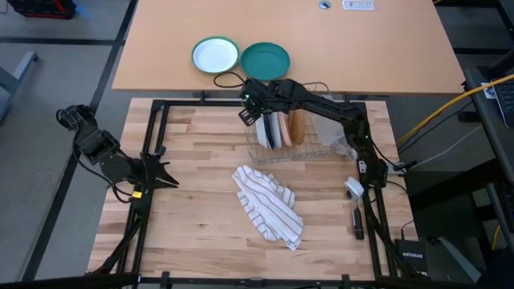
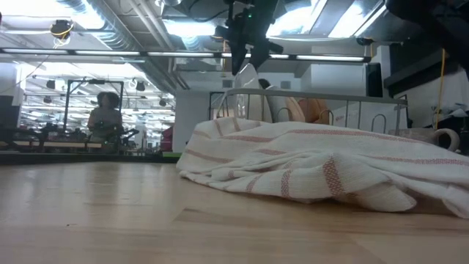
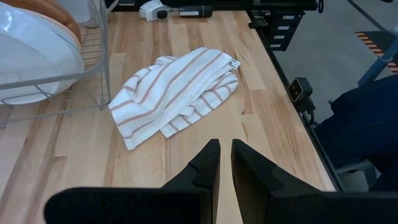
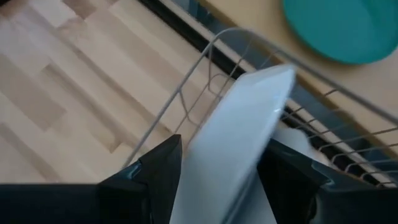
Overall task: Sort dishes
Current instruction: Put the white plate into the dish rack, then return to Home Position
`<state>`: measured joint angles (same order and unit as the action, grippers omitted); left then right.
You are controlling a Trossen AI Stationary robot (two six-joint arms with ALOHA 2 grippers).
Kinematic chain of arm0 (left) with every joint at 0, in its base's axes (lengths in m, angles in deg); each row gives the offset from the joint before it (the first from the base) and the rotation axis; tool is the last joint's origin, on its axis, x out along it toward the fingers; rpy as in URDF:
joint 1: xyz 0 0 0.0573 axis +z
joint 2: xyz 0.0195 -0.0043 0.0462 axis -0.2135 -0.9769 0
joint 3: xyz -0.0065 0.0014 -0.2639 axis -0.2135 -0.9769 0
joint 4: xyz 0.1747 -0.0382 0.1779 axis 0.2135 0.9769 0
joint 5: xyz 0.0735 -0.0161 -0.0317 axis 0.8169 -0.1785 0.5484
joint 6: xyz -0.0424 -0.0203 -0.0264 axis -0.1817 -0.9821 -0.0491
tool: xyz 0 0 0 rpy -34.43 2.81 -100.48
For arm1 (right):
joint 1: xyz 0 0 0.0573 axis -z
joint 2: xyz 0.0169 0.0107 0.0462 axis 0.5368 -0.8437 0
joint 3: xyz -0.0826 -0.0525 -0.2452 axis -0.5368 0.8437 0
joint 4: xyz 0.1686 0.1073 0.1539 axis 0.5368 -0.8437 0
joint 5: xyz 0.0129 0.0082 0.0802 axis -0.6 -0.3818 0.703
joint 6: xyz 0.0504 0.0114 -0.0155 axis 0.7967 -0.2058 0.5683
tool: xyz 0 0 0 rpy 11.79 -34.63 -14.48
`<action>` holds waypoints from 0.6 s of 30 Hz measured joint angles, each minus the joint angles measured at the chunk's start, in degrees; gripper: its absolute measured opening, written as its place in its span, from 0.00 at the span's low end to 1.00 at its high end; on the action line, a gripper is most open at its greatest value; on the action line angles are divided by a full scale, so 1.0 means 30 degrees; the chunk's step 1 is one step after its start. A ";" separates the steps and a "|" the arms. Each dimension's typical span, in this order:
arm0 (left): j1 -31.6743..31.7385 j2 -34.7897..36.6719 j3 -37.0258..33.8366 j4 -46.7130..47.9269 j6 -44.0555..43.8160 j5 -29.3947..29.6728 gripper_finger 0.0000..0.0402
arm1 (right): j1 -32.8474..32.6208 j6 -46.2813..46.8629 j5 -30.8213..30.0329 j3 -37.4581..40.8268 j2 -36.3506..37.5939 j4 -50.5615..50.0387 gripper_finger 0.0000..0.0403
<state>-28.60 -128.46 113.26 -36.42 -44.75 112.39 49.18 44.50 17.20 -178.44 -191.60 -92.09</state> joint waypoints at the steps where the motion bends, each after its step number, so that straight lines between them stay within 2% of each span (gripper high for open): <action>1: 0.0000 0.0000 0.0000 -0.0007 -0.0007 0.0002 0.08 | 0.0004 -0.0020 -0.0117 -0.0023 0.0089 0.0006 0.51; 9: 0.0012 0.0000 0.0000 -0.0080 -0.0012 0.0196 0.08 | 0.0102 -0.1599 -0.0641 -0.0069 0.0542 0.0158 0.51; 18: 0.0036 0.0000 0.0000 -0.0073 -0.0007 0.0251 0.08 | 0.0066 -0.3916 -0.2462 -0.0090 0.0798 -0.0126 0.51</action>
<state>-28.49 -128.46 113.26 -36.64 -44.77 113.14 49.37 32.76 9.82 -178.71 -189.21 -92.47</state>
